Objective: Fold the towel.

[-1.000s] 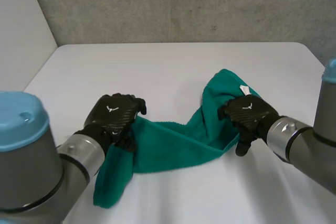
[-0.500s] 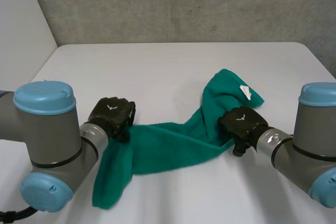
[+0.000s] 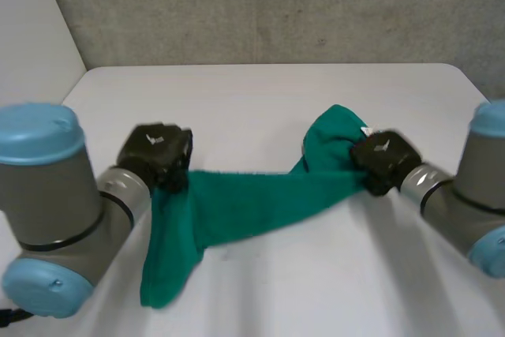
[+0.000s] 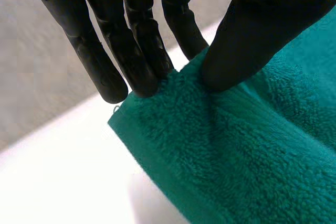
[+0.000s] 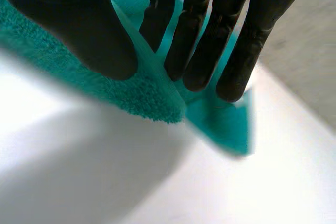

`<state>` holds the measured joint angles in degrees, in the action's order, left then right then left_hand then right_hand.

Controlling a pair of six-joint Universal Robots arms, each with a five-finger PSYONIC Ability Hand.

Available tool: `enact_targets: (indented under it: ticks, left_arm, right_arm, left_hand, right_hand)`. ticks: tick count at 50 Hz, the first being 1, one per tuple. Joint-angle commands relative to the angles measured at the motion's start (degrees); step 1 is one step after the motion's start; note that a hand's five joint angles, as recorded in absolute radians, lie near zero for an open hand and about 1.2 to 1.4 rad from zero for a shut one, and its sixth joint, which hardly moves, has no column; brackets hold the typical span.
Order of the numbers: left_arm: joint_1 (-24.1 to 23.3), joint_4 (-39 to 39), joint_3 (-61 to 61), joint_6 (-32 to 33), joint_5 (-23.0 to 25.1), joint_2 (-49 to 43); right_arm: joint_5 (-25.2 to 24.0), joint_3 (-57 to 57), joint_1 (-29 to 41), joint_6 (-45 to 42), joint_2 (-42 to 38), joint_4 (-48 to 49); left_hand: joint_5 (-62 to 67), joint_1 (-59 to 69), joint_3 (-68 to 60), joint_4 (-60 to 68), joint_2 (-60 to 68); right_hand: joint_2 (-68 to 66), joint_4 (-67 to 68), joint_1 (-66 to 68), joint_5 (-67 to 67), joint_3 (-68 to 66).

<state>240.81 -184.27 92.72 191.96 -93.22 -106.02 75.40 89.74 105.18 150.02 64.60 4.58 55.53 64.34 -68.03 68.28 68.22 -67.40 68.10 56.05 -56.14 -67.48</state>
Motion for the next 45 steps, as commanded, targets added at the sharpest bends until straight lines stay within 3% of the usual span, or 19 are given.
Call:
enact_targets:
  ticks: [1, 6, 11, 18, 25, 29, 34, 36, 42, 44, 45]
  left_arm:
    - [0.2, 0.1, -2.0, 0.2, -0.1, 13.4]
    - [0.7, 0.3, -5.9, 0.0, 0.2, 20.5]
    - [2.6, 1.2, -8.1, 0.3, 0.3, 21.0]
    - [3.2, 3.4, -8.1, 4.1, 0.1, 10.6]
    - [4.0, 3.0, -8.8, 9.2, -0.2, -0.9]
    - [4.7, 1.6, -12.5, 12.1, -0.1, -7.7]
    - [4.6, -4.7, -23.6, 14.8, -0.2, -12.4]
    - [4.6, -7.6, -27.2, 15.2, -0.4, -12.3]
    - [4.0, -20.8, -34.3, 14.8, -1.4, -8.2]
    - [3.3, -33.9, -32.4, 14.1, -3.7, -1.3]
    - [3.2, -35.9, -31.5, 14.1, -4.1, -0.2]
  right_arm:
    - [0.4, -6.1, -0.9, -0.1, 13.1, -9.0]
    - [0.4, -17.0, -0.9, -0.2, 19.8, -22.1]
    - [0.5, -24.1, -0.2, -1.9, 19.5, -30.4]
    - [4.0, -29.0, 5.3, -8.8, 9.2, -37.4]
    - [7.7, -30.1, 6.6, -12.5, -3.0, -38.0]
    - [8.2, -35.9, 6.6, -11.4, -10.8, -35.4]
    - [8.7, -41.3, 6.6, -9.0, -13.4, -30.1]
    - [10.7, -48.6, 6.6, -4.9, -13.6, -20.7]
    - [12.5, -52.7, 6.7, 0.7, -9.5, -3.2]
    - [12.5, -52.2, 6.6, 1.2, -7.3, -0.7]
    - [12.3, -50.6, 6.6, 2.4, -3.5, 2.9]
  left_hand:
    - [14.5, 15.7, -12.0, 11.7, 11.8]
    - [14.5, 15.7, -12.0, 11.7, 11.8]
    - [14.5, 15.7, -12.0, 11.7, 11.8]
    - [14.5, 15.7, -12.0, 11.7, 11.8]
    - [14.5, 15.7, -12.0, 11.7, 11.8]
    - [14.5, 15.7, -12.0, 11.7, 11.8]
    - [14.5, 15.7, -12.0, 11.7, 11.8]
    - [14.5, 15.7, -12.0, 11.7, 11.8]
    - [14.5, 15.7, -12.0, 11.7, 11.8]
    - [14.5, 15.7, -12.0, 11.7, 11.8]
    - [14.5, 15.7, -12.0, 11.7, 11.8]
  right_hand:
    - [-12.6, 11.9, 23.9, -13.9, -12.5]
    - [-12.6, 11.9, 23.9, -13.9, -12.5]
    - [-12.6, 11.9, 23.9, -13.9, -12.5]
    - [-12.6, 11.9, 23.9, -13.9, -12.5]
    - [-12.6, 11.9, 23.9, -13.9, -12.5]
    - [-12.6, 11.9, 23.9, -13.9, -12.5]
    - [-12.6, 11.9, 23.9, -13.9, -12.5]
    - [-12.6, 11.9, 23.9, -13.9, -12.5]
    - [-12.6, 11.9, 23.9, -13.9, -12.5]
    - [-12.6, 11.9, 23.9, -13.9, -12.5]
    - [-12.6, 11.9, 23.9, -13.9, -12.5]
